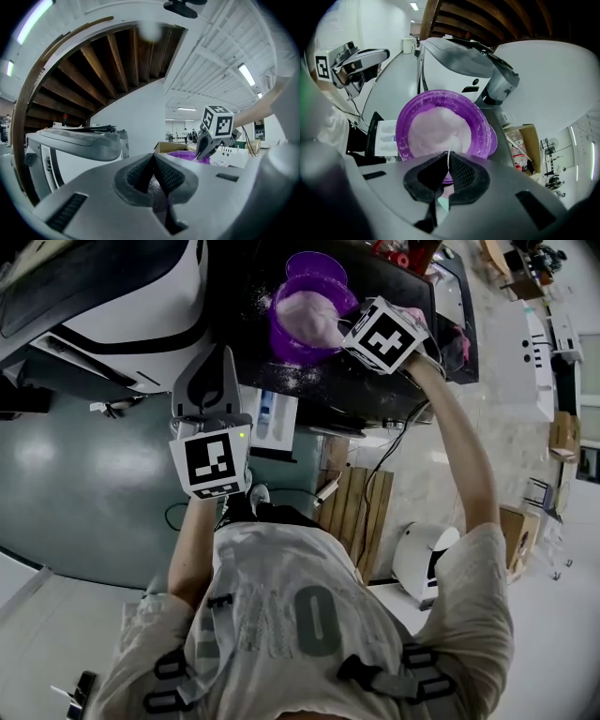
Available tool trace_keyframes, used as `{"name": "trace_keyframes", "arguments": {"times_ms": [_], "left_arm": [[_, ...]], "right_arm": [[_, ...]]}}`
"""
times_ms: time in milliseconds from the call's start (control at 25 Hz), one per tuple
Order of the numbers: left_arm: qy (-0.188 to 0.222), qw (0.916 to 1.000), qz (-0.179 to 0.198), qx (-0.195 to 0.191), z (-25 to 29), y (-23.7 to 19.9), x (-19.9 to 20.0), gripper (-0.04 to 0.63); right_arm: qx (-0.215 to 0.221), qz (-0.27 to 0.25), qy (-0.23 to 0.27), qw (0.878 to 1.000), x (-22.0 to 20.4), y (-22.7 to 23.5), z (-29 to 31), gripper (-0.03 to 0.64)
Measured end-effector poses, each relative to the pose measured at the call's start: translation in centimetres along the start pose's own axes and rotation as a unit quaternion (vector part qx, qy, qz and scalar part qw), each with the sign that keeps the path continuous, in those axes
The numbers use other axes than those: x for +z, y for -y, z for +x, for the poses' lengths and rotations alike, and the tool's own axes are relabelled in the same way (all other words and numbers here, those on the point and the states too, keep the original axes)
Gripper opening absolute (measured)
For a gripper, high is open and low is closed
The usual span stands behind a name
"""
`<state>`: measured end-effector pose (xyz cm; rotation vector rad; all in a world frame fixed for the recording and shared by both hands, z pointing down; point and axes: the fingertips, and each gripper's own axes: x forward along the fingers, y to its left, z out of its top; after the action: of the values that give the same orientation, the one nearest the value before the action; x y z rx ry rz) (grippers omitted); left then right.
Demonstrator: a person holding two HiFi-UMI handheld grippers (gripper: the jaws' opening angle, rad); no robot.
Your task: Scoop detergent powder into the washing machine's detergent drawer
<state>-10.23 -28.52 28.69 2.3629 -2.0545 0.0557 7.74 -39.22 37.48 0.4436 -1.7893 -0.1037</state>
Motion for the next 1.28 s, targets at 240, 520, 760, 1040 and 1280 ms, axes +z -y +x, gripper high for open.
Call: {"name": "trace_keyframes", "arguments": {"times_ms": [240,520,760,1040,1280], "left_arm": [[-0.002,1.0000,-0.003,0.005,-0.1,-0.6,-0.3,0.020],[-0.006,0.9999,-0.005,0.010,-0.1,-1.2,-0.4,0.020],[-0.005,0.9999,-0.003,0.011,-0.2,-1.1,-0.2,0.020],[0.005,0.9999,0.013,0.008,-0.6,-0.8,1.2,0.020],[0.019,0.9991,0.037,0.004,-1.3,-0.4,3.0,0.020]], "right_arm": [[0.051,0.041,-0.009,0.998,0.6,-1.2,-0.1,0.009],[0.101,0.228,0.033,0.968,0.5,-0.9,0.0,0.009],[0.149,0.363,0.097,0.915,1.2,-0.7,-0.8,0.009],[0.242,0.509,0.213,0.798,2.7,-1.1,-2.9,0.009],[0.284,0.582,0.309,0.697,3.9,-1.2,-5.8,0.009]]}}
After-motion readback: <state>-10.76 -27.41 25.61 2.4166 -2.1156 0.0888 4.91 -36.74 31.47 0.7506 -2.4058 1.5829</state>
